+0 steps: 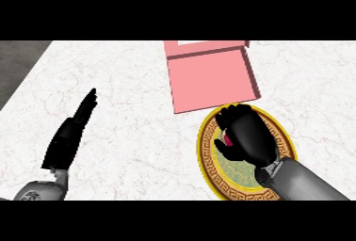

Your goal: Pick the cupcake from the plate and place it in the cardboard box

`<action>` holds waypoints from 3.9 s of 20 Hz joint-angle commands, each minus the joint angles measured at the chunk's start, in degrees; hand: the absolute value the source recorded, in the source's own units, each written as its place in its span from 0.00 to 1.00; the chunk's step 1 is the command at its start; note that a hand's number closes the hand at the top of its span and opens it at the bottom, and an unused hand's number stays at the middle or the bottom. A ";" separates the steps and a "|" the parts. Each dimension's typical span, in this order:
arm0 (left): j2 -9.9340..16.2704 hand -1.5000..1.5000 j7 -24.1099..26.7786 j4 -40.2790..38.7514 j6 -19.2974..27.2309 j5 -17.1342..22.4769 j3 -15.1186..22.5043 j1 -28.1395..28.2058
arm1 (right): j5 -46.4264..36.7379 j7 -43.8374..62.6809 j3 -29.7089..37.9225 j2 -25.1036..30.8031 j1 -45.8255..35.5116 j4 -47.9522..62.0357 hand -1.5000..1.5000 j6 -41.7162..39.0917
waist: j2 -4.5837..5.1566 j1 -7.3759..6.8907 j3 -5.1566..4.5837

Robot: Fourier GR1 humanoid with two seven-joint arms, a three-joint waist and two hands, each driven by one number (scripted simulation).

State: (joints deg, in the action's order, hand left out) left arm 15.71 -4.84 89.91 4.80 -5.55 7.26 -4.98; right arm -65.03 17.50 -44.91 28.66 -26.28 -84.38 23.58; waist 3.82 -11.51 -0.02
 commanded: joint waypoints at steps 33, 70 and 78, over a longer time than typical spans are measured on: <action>-0.59 0.50 -2.30 -1.29 2.56 -1.46 -2.50 2.12 | 51.24 -67.64 10.16 -6.87 -44.53 40.02 1.00 -43.10 | -2.87 7.67 0.00; -1.66 0.50 0.98 -1.27 0.68 -2.57 -2.16 1.53 | 74.14 -52.73 42.20 -8.09 -61.07 78.47 0.00 -56.40 | -0.12 4.08 -0.01; -1.77 0.50 -0.24 0.02 0.88 -3.45 -1.54 -1.26 | 74.07 -51.65 42.36 -0.38 -60.25 77.25 0.00 -62.99 | 1.16 2.45 0.23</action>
